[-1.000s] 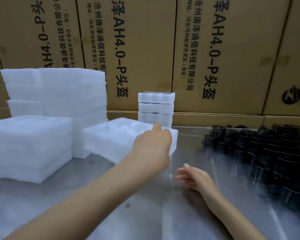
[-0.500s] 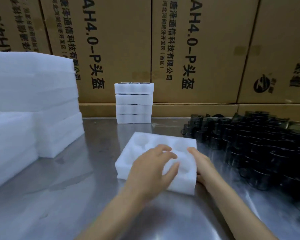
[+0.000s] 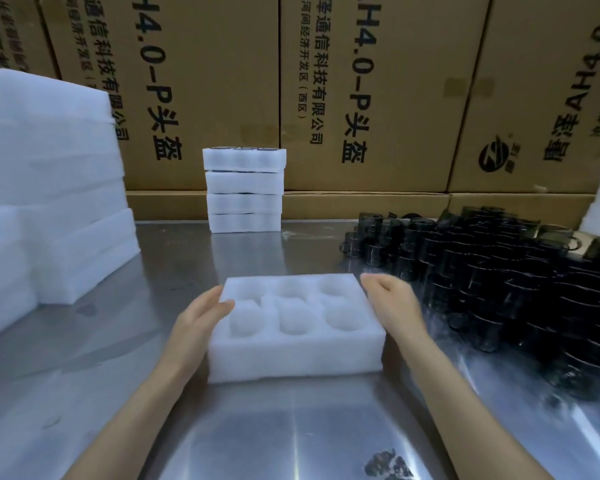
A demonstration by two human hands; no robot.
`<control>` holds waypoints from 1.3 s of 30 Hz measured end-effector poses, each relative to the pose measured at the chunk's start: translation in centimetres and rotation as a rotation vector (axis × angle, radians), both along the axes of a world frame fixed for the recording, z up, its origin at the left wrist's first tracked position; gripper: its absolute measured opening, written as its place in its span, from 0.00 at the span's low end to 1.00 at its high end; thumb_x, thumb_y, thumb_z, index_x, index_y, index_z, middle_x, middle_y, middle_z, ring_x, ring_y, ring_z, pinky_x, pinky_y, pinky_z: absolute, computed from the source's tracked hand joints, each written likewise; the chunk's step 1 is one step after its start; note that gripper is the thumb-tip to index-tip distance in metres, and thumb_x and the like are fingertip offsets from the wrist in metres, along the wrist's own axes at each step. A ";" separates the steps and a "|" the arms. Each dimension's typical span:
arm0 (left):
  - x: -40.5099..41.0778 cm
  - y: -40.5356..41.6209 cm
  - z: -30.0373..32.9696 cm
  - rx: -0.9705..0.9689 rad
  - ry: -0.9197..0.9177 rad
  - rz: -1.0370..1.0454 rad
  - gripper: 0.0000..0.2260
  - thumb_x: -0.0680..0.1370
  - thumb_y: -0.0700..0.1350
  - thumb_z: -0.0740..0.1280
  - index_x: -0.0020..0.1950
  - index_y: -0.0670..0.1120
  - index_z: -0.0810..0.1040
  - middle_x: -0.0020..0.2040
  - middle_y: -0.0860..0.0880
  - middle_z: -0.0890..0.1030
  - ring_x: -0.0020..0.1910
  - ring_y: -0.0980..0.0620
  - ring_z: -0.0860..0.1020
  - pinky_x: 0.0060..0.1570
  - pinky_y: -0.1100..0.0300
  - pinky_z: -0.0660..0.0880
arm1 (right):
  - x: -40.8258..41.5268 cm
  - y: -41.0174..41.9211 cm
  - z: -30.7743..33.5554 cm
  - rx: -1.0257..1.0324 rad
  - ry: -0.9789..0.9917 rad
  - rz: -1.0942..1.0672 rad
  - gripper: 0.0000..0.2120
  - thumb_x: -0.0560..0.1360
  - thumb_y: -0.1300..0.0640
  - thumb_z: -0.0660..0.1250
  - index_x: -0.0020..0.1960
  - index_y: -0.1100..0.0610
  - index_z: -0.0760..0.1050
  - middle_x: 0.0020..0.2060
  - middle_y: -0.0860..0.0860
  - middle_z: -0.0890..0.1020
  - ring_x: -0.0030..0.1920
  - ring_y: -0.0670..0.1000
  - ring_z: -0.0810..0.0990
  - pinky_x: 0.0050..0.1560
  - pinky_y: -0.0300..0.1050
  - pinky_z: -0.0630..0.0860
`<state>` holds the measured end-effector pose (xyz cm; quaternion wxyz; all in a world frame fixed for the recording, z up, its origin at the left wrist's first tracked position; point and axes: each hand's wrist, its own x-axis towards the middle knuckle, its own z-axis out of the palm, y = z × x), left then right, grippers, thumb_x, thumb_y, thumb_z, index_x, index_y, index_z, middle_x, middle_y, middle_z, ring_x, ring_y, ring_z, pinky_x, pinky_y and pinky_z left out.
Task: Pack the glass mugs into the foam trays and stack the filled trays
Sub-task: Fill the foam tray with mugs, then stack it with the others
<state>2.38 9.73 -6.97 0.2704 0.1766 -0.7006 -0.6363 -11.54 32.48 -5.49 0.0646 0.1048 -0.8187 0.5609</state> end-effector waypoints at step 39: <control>0.4 0.5 0.2 -0.037 0.018 -0.004 0.11 0.77 0.39 0.65 0.59 0.44 0.79 0.53 0.48 0.82 0.51 0.51 0.80 0.48 0.60 0.73 | 0.2 7.4 3.2 0.362 0.433 -0.784 0.28 0.68 0.73 0.67 0.67 0.57 0.70 0.58 0.60 0.69 0.57 0.61 0.69 0.60 0.59 0.62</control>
